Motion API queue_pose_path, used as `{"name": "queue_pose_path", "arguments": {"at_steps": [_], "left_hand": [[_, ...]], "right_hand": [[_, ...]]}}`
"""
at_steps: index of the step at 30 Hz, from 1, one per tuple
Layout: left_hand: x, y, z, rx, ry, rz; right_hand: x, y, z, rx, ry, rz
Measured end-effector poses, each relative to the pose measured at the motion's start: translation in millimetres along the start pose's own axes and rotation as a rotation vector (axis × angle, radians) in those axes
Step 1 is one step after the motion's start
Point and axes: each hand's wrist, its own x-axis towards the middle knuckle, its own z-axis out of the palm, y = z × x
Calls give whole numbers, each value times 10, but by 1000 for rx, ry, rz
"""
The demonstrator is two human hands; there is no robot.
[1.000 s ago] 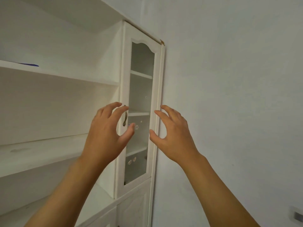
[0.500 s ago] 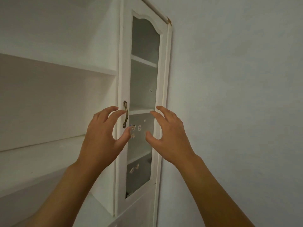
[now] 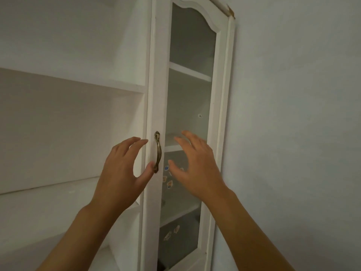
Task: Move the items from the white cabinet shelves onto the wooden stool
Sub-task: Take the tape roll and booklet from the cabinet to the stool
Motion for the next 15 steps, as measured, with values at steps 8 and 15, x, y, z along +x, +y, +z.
{"name": "queue_pose_path", "arguments": {"at_steps": [8, 15], "left_hand": [[140, -247, 338, 129, 25, -41], [48, -382, 425, 232, 34, -101]], "right_hand": [[516, 243, 551, 103, 0, -180], [773, 366, 1041, 149, 39, -327]]}}
